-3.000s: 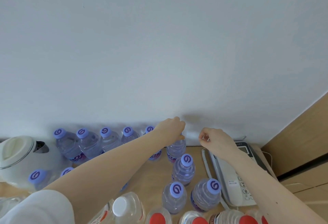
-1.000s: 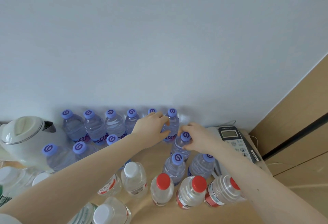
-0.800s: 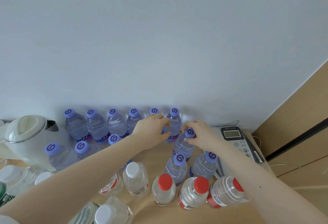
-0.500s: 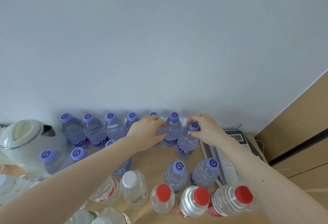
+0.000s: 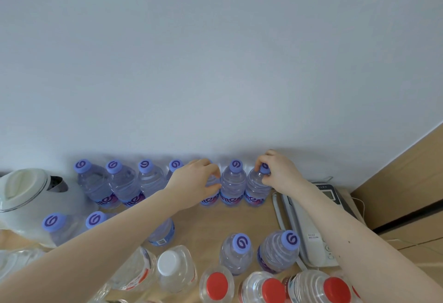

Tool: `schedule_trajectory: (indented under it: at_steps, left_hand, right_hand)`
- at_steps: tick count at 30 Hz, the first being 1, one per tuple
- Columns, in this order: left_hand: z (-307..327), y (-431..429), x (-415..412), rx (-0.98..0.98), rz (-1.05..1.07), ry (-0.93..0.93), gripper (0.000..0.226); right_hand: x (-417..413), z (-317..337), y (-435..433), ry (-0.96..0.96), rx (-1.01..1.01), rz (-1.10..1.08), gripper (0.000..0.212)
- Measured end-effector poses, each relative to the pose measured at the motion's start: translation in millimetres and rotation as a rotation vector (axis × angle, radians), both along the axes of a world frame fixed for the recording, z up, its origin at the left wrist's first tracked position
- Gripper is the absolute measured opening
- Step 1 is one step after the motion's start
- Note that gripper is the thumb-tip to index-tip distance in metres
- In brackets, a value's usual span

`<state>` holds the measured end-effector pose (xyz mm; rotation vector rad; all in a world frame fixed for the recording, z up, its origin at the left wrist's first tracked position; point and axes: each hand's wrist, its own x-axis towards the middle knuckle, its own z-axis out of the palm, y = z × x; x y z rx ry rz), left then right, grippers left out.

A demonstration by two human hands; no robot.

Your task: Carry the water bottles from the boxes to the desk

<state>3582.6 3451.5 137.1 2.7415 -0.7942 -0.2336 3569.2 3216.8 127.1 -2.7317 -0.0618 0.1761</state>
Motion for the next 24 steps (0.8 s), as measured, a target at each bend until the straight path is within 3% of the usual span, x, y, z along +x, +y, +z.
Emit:
schedule_trajectory:
  at_steps: [9, 14, 18, 24]
  left_hand:
    - [0.0, 2.9, -4.8, 0.017, 0.009, -0.006, 0.029]
    - [6.4, 4.7, -14.6, 0.013, 0.022, -0.015, 0.030]
    - [13.1, 7.5, -23.3, 0.016, 0.024, -0.025, 0.030]
    - [24.1, 32.6, -31.8, -0.014, 0.021, -0.059, 0.027]
  right_hand:
    - [-1.3, -1.2, 1.3, -0.039, -0.042, 0.001, 0.027]
    - [-11.9, 8.3, 4.0, -0.035, -0.161, 0.015, 0.041]
    - [-28.2, 21.5, 13.5, -0.123, -0.071, 0.055, 0.037]
    - [-51.8, 28.4, 48.1, -0.083, 0.048, 0.065, 0.034]
